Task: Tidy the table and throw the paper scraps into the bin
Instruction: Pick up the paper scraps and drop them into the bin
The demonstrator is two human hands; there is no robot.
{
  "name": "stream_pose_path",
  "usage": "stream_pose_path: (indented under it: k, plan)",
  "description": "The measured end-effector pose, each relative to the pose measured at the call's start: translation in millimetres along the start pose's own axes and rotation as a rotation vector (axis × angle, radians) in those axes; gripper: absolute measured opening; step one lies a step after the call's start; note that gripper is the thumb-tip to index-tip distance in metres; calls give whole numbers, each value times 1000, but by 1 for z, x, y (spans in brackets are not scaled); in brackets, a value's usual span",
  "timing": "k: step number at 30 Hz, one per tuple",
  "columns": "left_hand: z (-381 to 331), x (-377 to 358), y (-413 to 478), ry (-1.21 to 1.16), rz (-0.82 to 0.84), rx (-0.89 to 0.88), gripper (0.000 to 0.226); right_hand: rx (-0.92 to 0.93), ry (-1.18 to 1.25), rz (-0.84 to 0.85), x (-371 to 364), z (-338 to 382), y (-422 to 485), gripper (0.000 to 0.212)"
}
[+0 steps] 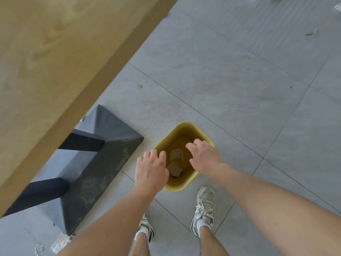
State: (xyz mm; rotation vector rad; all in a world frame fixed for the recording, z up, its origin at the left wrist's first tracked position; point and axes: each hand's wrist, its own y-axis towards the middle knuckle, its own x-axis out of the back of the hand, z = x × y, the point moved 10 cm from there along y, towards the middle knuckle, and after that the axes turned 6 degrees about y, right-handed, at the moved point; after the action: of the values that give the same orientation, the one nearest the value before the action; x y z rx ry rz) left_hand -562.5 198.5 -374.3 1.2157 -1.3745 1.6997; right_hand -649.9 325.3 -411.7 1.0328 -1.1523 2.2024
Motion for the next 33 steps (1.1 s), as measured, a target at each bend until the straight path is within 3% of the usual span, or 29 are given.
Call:
stream_pose_path:
  k: [11, 15, 21, 33]
  plan:
    - [-2, 122, -70, 7, -75, 1, 21, 20, 16, -40, 111, 54, -78, 38]
    - [1, 179, -99, -31, -109, 29, 32, 88, -20, -49, 170, 84, -118, 48]
    - [14, 264, -136, -16, -205, 103, 35, 243, -66, -165, 253, 139, -156, 31]
    - [99, 357, -184, -21, -308, 359, 38, 559, -179, -245, 317, 247, -168, 31]
